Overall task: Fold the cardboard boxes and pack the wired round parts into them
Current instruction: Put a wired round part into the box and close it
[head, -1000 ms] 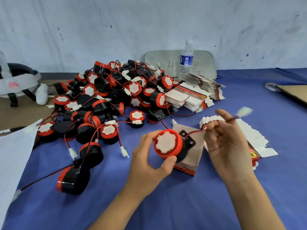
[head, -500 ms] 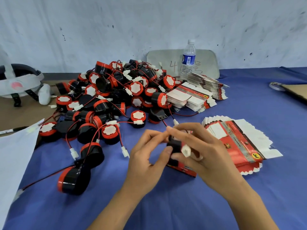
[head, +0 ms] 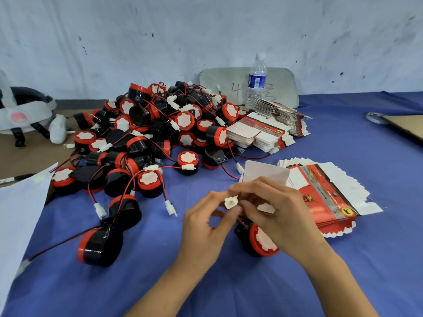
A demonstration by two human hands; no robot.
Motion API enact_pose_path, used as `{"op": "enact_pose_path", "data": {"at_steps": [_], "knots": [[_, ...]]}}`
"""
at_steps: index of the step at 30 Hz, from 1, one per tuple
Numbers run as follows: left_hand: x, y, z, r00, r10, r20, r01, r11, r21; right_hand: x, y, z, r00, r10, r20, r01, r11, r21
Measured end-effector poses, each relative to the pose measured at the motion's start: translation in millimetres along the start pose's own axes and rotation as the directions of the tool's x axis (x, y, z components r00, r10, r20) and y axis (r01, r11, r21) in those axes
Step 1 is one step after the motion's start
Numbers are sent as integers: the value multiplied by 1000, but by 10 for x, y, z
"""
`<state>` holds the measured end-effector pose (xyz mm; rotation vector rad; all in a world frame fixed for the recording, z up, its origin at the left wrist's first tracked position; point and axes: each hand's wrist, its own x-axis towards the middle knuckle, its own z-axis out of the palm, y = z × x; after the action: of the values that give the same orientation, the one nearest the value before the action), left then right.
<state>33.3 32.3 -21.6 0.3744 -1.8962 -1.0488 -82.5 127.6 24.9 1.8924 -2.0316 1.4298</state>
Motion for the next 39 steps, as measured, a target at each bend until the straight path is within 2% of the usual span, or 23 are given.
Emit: {"op": "enact_pose_path", "data": {"at_steps": [4, 6, 8, 11, 14, 19, 22, 24, 26, 28, 30, 32, 34, 39], "knots": [[17, 56, -50, 997, 19, -69, -19, 1000, -1, -6, -14, -26, 985, 131, 115, -129, 991, -28], [22, 71, -77, 992, 36, -121, -34, 999, 18, -18, 9, -77, 938, 231, 256, -205, 971, -127], [24, 76, -107, 984, 22, -178, -20, 1000, 11, -31, 39, -144, 897, 272, 348, -206, 955, -215], [34, 77, -142, 966, 15, -258, -18, 1000, -9, -54, 40, -183, 843, 311, 440, -195, 937, -290], [40, 43, -154, 950, 27, -310, -35, 999, -20, -85, 25, -96, 779, 395, 488, -271, 913, -305], [22, 16, -129, 956, 65, -286, -86, 994, -64, -101, 27, -11, 812, 336, 477, -225, 935, -275], [37, -15, -146, 946, 29, -322, -77, 988, -137, -81, 20, -93, 836, 273, 477, -264, 961, -87], [60, -72, -156, 931, -79, -357, -1, 976, -220, -57, 16, -186, 874, 201, 442, -268, 959, 94], [83, -132, -139, 935, -184, -304, 100, 957, -271, -37, 28, -294, 928, 106, 357, -201, 949, 243], [79, -177, -59, 965, -237, -115, 201, 945, -259, -22, 19, -387, 974, 21, 224, -111, 911, 396], [52, -233, 49, 957, -263, 122, 284, 937, -203, -18, 20, -450, 998, -16, 59, -18, 844, 536], [26, -311, 138, 918, -292, 267, 333, 935, -122, -14, 32, -486, 993, 70, -94, -2, 807, 590], [19, -392, 179, 906, -305, 293, 337, 940, -62, -18, 72, -519, 962, 176, -209, -21, 810, 586], [152, -447, 237, 880, -346, 325, 374, 927, -24, -37, 119, -516, 872, 329, -362, -130, 869, 477]]}}
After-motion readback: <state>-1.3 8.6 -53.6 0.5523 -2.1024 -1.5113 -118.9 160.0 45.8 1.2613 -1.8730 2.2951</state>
